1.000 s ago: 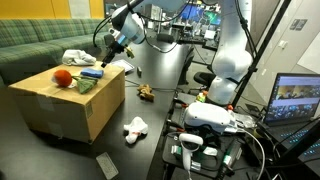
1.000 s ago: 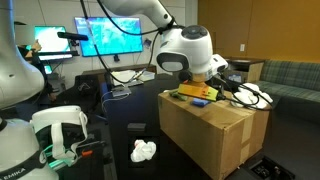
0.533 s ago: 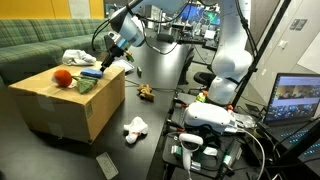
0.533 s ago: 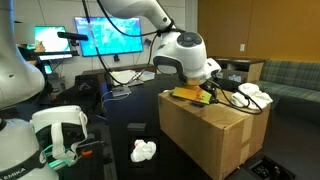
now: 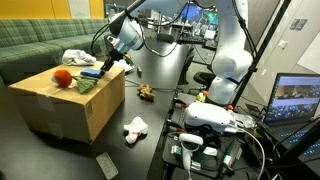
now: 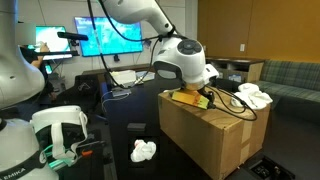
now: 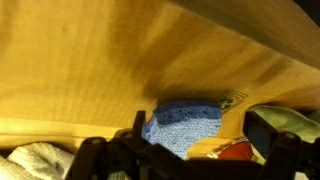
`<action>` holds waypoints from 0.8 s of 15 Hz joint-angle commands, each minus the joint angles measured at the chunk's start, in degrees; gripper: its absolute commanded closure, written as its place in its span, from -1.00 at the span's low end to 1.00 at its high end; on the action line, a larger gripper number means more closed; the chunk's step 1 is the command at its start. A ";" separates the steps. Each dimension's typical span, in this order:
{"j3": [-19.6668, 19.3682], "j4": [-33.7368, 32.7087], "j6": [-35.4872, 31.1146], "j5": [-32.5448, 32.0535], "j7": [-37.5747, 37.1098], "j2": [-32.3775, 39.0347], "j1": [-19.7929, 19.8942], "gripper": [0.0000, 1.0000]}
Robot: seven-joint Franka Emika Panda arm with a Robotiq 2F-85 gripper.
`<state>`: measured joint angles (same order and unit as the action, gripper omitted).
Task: Put the moose doll on the table, then the white towel on the box, then blue sponge on the table, the white plastic on the box, the turnip plushie on the table, finally, the duster on the box
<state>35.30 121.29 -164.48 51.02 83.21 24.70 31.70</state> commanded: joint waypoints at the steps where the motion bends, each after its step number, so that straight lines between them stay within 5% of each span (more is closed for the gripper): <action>1: 0.81 -1.77 -2.35 0.69 0.90 1.88 -0.68 -1.00; 12: -2.94 -5.07 -9.66 -2.99 -1.68 6.34 -7.94 -1.00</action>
<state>34.57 118.69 -171.60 50.16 83.08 28.92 26.76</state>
